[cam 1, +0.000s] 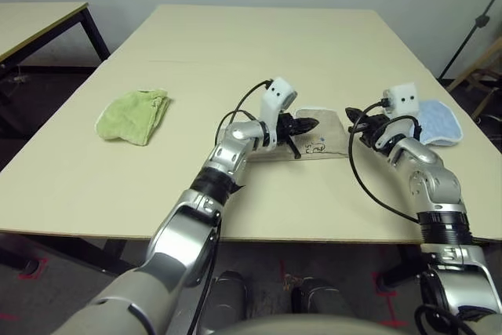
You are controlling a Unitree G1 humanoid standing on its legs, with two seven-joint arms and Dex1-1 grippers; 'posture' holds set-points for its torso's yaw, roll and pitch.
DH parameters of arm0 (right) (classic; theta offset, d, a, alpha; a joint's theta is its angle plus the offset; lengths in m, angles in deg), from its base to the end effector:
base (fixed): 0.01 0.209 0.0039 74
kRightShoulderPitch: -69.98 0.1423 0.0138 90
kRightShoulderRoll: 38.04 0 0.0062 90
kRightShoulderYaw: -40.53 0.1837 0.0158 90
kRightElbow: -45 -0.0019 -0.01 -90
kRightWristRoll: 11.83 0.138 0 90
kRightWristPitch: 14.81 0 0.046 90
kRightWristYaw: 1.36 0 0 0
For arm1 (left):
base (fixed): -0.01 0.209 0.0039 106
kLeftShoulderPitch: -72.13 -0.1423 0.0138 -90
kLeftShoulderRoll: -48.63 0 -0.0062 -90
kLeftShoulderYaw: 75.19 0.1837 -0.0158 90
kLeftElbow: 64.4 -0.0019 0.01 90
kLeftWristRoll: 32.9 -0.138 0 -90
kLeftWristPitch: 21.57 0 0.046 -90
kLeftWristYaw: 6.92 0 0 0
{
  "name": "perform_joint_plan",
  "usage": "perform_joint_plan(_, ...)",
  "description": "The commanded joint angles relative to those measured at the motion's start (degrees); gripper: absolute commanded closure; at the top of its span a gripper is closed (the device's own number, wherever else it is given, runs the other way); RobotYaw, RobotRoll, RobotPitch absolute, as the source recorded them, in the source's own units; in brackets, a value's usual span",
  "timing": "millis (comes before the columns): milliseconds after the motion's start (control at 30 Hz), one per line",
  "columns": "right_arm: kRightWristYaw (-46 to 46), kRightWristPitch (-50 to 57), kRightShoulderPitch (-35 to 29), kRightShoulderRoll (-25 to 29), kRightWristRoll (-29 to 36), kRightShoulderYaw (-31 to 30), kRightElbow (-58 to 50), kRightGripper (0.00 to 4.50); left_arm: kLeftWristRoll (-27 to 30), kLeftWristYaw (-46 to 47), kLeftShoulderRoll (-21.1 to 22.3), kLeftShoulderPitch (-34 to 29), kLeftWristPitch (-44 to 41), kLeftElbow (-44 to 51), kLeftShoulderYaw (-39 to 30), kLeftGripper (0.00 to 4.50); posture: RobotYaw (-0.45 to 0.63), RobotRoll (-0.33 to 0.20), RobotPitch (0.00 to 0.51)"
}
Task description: Fold the towel and set it aside.
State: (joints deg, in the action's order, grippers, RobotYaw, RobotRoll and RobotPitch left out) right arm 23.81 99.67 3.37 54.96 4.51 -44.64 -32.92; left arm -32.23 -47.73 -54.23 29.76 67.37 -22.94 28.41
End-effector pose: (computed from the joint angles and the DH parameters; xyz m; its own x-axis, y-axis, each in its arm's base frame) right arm 0.2779 -0.2128 0.0969 0.9011 0.3882 -0.1934 -0.3809 0.9216 0.0753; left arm 0.3323 0.0808 0.0984 0.5092 -0.8217 -0.2561 0.8606 0.4883 0.1446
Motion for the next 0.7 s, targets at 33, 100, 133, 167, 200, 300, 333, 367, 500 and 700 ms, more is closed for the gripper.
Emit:
perform_joint_plan(33, 0.49, 1.08, -0.17, -0.21, -2.65, -2.88, 4.13, 4.48, -2.47, 0.61, -0.01, 0.3, 0.1, -4.68, 0.79, 4.5, 0.0, 0.0, 0.04)
perform_joint_plan(100, 0.49, 1.62, 0.39, -0.39, -3.72, -3.85, 6.92, 4.48, -3.14, -0.36, 0.4, -0.37, -1.03, -5.49, 1.1, 4.5, 0.0, 0.0, 0.039)
perform_joint_plan(133, 0.43, 1.94, 0.57, -0.44, -4.19, -4.19, 8.25, 4.48, -3.37, -0.87, 0.66, -0.8, -1.56, -5.54, 1.25, 4.5, 0.0, 0.0, 0.039)
perform_joint_plan(167, 0.39, 2.28, 0.71, -0.4, -4.72, -4.53, 9.38, 4.48, -3.59, -1.35, 0.91, -1.21, -1.99, -5.39, 1.36, 4.5, 0.0, 0.0, 0.039)
perform_joint_plan(200, 0.66, 2.68, 0.72, -0.22, -5.23, -5.03, 10.24, 4.48, -3.69, -1.93, 1.17, -1.69, -2.69, -5.01, 1.42, 4.5, 0.0, 0.0, 0.039)
perform_joint_plan(300, 2.18, 5.09, 0.25, 0.61, -6.13, -6.48, 10.92, 4.48, -3.55, -4.39, 2.11, -3.44, -5.7, -2.51, 1.71, 4.5, 0.03, 0.0, 0.037)
perform_joint_plan(333, 2.83, 5.79, 0.13, 0.76, -6.0, -6.52, 10.56, 4.48, -3.48, -5.15, 2.36, -3.94, -6.62, -1.52, 1.83, 4.5, 0.03, 0.0, 0.037)
perform_joint_plan(367, 3.41, 6.31, 0.09, 0.91, -5.72, -6.33, 10.11, 4.48, -3.34, -5.8, 2.55, -4.41, -7.53, -0.42, 1.85, 4.5, 0.03, 0.0, 0.037)
perform_joint_plan(500, 5.67, 6.94, 1.8, 0.9, -1.87, -2.51, 8.09, 4.48, -1.61, -8.58, 3.26, -5.95, -11.87, 7.05, 1.39, 4.5, 0.04, 0.0, 0.036)
perform_joint_plan(700, 6.56, 6.14, 6.62, 0.49, 3.45, 3.09, 5.46, 4.48, 2.27, -8.16, 2.61, -5.3, -18.23, 18.3, -1.03, 4.5, 0.04, 0.0, 0.033)
